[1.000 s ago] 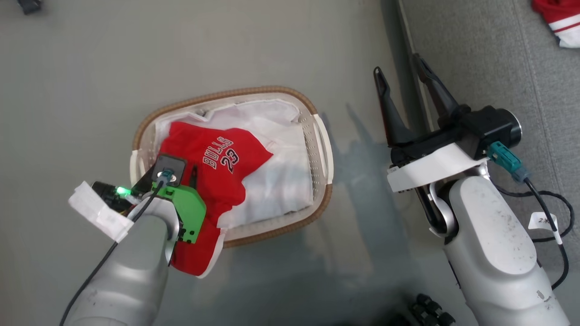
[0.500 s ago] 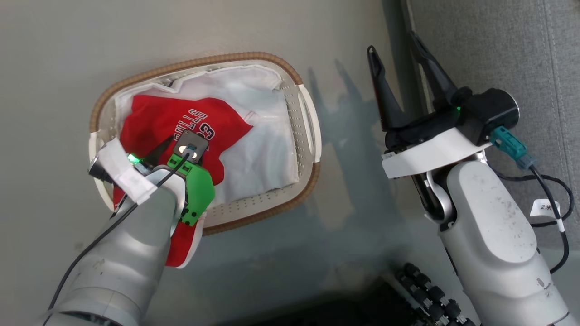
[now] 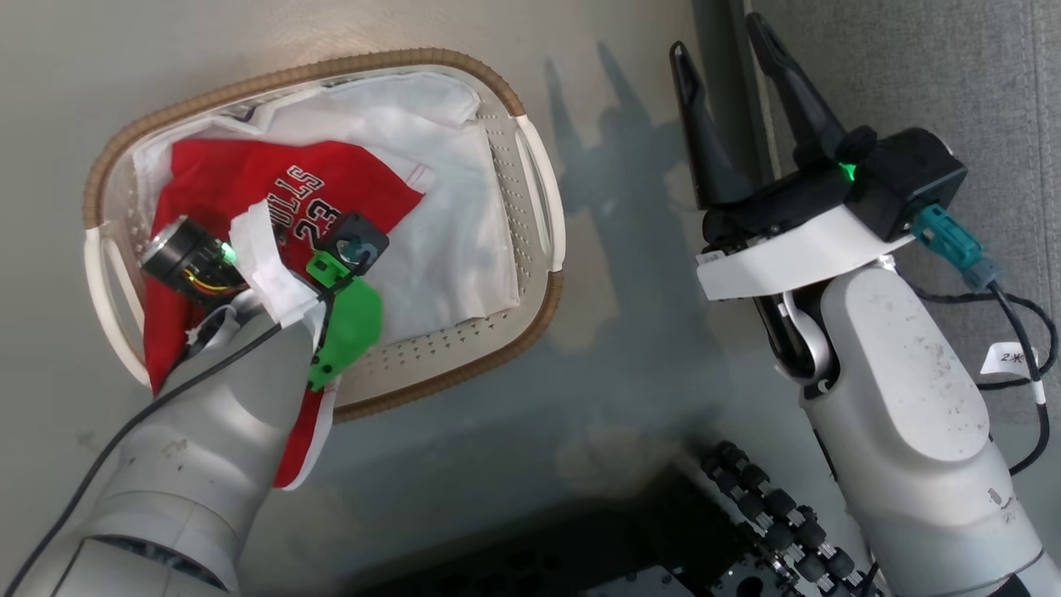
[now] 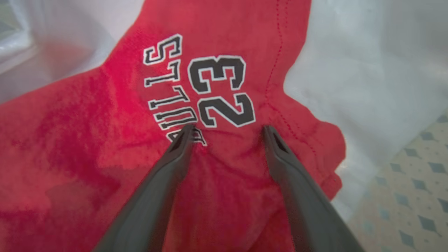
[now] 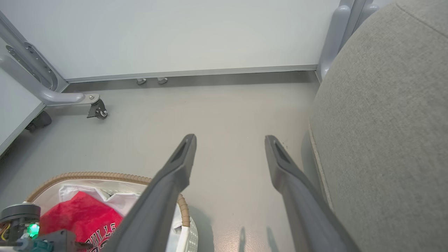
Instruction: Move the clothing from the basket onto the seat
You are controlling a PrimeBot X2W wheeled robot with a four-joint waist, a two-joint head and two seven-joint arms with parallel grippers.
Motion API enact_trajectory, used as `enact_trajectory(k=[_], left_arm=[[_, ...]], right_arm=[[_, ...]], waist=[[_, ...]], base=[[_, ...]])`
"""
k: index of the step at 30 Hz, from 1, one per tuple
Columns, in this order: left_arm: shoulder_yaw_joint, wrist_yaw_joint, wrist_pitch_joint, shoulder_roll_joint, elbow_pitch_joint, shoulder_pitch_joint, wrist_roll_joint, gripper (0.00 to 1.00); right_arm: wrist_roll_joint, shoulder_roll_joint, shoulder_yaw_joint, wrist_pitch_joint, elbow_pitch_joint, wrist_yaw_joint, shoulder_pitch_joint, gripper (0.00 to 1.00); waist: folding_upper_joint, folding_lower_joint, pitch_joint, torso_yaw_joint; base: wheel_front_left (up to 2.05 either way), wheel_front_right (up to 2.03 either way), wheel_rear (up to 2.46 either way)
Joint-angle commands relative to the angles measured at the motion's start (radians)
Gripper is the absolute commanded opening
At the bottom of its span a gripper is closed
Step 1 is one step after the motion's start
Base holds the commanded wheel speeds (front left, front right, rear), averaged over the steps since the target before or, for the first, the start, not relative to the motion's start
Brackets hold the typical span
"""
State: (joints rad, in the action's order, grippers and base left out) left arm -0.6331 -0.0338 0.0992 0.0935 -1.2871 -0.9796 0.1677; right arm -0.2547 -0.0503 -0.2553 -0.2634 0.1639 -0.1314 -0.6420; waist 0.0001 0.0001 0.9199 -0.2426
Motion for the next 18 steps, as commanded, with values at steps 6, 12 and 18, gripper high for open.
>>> enact_trajectory(k=[6,12,18], left_arm=[[-0.013,0.025,0.027,0.025,-0.004,-0.034,0.002,1.00],[-0.026,0.045,0.030,0.005,-0.005,-0.036,-0.008,1.00],[-0.027,0.040,-0.007,0.001,-0.004,-0.008,-0.026,0.00]], right_arm=[[-0.007,-0.002,0.011,-0.002,-0.025,0.001,-0.028,1.00],[-0.010,-0.002,0.015,-0.002,-0.023,0.001,-0.034,1.00],[-0.019,-0.003,0.009,-0.002,-0.007,0.001,-0.030,1.00]], waist=[[-0.0001,-0.0001,0.061,-0.014],[-0.0001,-0.0001,0.075,-0.009],[-0.0001,-0.0001,0.036,-0.007]], base=[[0.00,0.00,0.00],[0.00,0.00,0.00],[0.00,0.00,0.00]])
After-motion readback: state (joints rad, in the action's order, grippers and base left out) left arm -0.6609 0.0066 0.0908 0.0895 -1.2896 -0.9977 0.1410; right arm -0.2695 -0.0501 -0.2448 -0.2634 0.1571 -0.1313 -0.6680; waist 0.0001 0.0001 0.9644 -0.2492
